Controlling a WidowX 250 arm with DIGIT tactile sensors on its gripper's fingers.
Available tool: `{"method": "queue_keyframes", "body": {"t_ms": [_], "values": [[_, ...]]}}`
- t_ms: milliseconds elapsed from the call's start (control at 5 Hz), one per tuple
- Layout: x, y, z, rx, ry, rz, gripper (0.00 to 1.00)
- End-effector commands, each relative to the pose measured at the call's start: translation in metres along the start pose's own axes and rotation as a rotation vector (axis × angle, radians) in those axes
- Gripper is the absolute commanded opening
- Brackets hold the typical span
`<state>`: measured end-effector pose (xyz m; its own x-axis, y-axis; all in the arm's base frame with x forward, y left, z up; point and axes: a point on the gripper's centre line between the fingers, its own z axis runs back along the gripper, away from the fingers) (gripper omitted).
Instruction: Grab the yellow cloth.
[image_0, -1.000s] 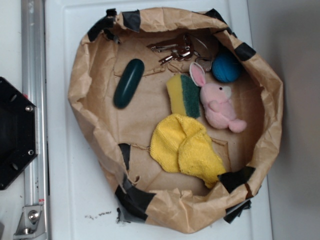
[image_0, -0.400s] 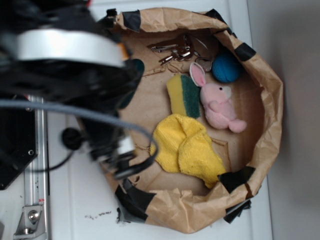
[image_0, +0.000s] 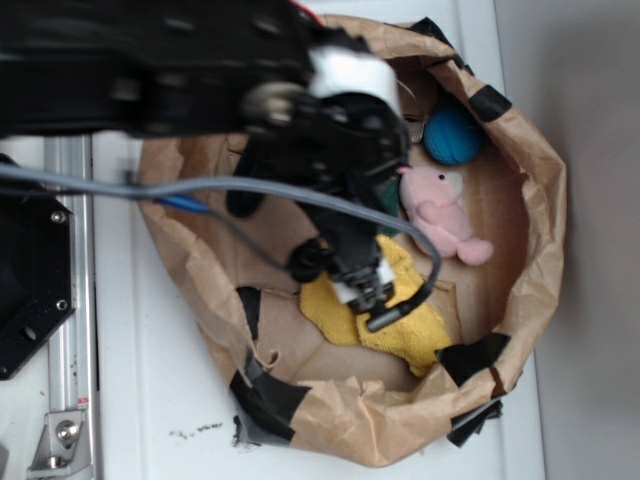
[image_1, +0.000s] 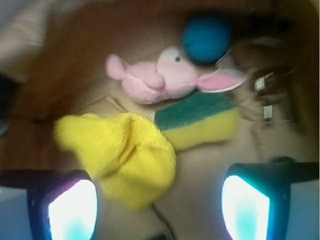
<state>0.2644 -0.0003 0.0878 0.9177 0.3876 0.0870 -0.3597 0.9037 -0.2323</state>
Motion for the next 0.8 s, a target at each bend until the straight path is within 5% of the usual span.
{"method": "queue_keyframes", "body": {"t_ms": [0, 200, 400, 600], "values": [[-0.016, -0.054, -0.047, -0.121, -0.004, -0.194, 1.00], [-0.012, -0.060, -0.067, -0.089, -0.107, -0.300, 1.00], [-0.004, -0.062, -0.075, -0.014, -0.204, -0.382, 0.00], [0.011, -0.063, -0.067, 0.046, -0.254, -0.403, 0.00]]}}
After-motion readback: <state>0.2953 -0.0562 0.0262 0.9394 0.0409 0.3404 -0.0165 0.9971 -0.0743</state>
